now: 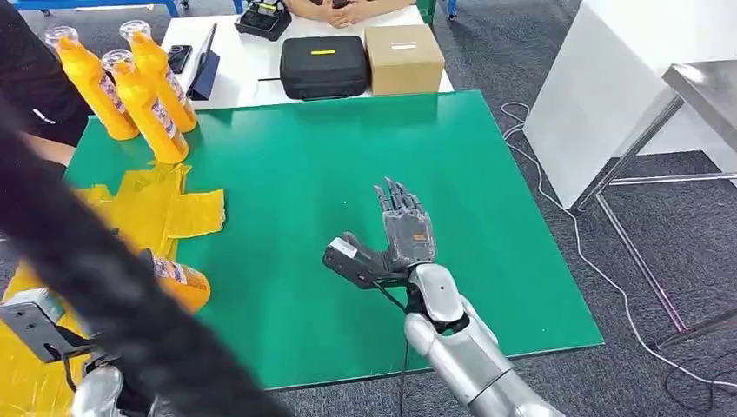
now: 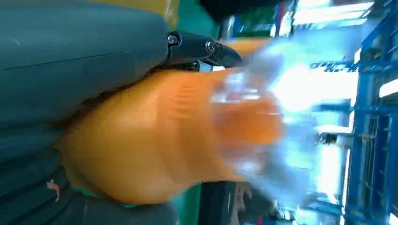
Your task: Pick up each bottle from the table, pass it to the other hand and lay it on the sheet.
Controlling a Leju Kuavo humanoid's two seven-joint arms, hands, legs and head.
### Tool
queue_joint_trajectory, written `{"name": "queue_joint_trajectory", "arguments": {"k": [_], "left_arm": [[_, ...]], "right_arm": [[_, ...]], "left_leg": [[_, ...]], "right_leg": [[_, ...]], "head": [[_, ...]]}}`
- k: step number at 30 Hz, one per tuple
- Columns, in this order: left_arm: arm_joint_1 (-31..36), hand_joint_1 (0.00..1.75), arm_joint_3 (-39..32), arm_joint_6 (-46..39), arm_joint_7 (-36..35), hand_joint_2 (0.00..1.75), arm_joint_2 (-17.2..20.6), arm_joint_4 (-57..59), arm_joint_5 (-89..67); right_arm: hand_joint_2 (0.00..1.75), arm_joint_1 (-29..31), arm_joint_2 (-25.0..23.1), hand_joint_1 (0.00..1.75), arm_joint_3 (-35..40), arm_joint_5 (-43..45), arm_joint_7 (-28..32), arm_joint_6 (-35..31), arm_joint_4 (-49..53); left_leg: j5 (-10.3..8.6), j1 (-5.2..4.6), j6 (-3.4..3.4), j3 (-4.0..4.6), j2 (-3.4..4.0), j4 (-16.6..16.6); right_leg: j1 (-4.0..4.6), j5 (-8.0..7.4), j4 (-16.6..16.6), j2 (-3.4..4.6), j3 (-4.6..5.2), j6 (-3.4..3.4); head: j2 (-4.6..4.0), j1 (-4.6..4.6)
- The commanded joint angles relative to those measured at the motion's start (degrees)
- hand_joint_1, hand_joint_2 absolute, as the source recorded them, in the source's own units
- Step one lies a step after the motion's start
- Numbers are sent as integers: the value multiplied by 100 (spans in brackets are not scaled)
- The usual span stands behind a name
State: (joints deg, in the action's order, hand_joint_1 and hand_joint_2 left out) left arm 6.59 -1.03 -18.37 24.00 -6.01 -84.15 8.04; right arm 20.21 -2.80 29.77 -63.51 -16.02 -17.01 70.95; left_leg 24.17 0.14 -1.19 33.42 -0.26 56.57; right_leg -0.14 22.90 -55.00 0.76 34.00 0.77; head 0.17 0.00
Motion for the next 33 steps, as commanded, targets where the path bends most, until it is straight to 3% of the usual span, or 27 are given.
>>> {"name": "queue_joint_trajectory", "arguments": {"k": [1,2,6,13,19,25,26,27,28,33], "left_arm": [[1233,175,-443,-1824,700,175,804,1617,-1800],[1329,175,-375,-2132,684,175,894,1791,-2276],[1637,175,-1011,-2163,727,175,571,2187,-4049],[1637,175,-1011,-2163,727,175,571,2187,-4049],[1926,175,-1054,-2163,804,175,459,3023,-4416],[2001,175,-918,-2163,904,175,592,3374,-4065],[1993,120,-917,-2163,925,175,601,3375,-4073],[1961,14,-824,-2163,911,0,648,3390,-4107],[1952,2,-798,-2163,892,0,673,3402,-4132],[1998,0,-376,-2163,458,0,853,3641,-4484]], "right_arm": [[0,509,175,0,209,572,403,85,-558],[0,592,153,0,274,643,425,100,-646],[0,699,132,0,353,789,480,120,-772],[0,699,132,0,353,789,480,120,-772],[0,753,249,0,414,986,513,149,-746],[0,771,337,0,510,1174,582,245,-785],[0,812,332,0,560,1196,589,274,-830],[0,842,303,0,592,1268,628,301,-865],[0,853,291,0,603,1293,635,319,-877],[0,895,263,0,733,1364,606,415,-893]], "left_leg": [[5,1,9,-24,2,-6],[3,0,8,-19,6,-7],[2,1,8,-22,1,-5],[-2,-1,7,-19,4,-6],[-3,-4,9,-28,-14,-8],[1,-3,12,-54,-4,-15],[-1,-5,11,-51,-5,-13],[-3,-6,9,-49,-5,-12],[-2,-5,12,-61,0,-19],[-1,-3,10,-56,0,-13]], "right_leg": [[1,6,2,-6,-26,-2],[1,2,2,0,-19,-2],[1,4,0,-6,-22,-1],[-3,2,1,0,-22,1],[-4,7,2,-21,-33,2],[-3,6,8,-14,-56,1],[-5,5,6,-15,-52,1],[-6,4,4,-13,-50,1],[-5,4,9,-12,-62,1],[-4,4,6,-14,-60,2]], "head": [[0,2],[0,2],[0,0],[2,0],[0,0],[2,0],[2,0],[0,0],[0,0],[0,0]]}}
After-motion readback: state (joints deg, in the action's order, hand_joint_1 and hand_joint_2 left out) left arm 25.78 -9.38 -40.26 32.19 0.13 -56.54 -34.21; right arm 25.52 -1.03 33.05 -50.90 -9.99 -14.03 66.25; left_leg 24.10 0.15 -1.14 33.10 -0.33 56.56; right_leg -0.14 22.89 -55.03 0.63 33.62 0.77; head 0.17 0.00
